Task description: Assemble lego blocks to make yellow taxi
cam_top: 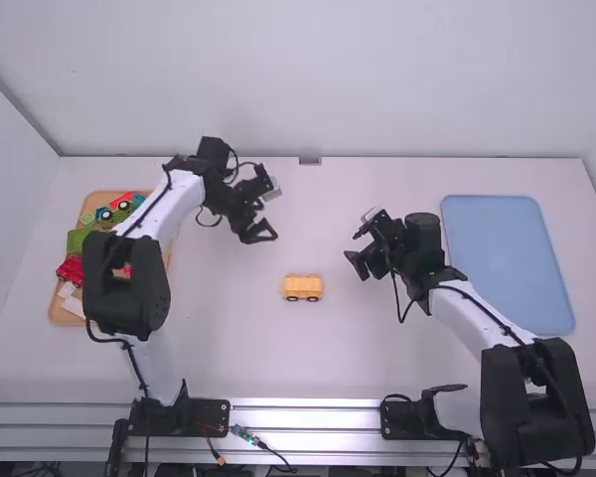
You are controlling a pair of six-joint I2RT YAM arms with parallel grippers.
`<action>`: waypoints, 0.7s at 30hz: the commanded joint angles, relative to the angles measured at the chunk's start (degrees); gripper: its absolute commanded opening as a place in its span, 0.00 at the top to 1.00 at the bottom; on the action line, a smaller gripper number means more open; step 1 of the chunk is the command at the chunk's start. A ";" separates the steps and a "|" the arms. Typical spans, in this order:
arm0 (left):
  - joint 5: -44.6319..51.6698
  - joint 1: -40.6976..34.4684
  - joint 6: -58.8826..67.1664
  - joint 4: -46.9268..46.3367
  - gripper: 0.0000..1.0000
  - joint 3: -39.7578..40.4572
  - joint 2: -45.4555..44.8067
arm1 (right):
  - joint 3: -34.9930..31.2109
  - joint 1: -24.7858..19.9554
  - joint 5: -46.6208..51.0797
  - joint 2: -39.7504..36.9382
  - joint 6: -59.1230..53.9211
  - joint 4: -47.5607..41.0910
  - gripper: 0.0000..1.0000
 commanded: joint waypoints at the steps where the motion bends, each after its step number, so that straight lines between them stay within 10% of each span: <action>1: -8.07 5.03 -15.18 -0.45 0.01 3.53 -1.47 | 1.55 0.09 0.50 -1.40 0.20 0.44 0.01; 21: -29.05 23.71 -49.61 15.06 0.01 -0.88 -1.45 | 1.55 0.15 0.48 -1.40 1.86 5.35 0.01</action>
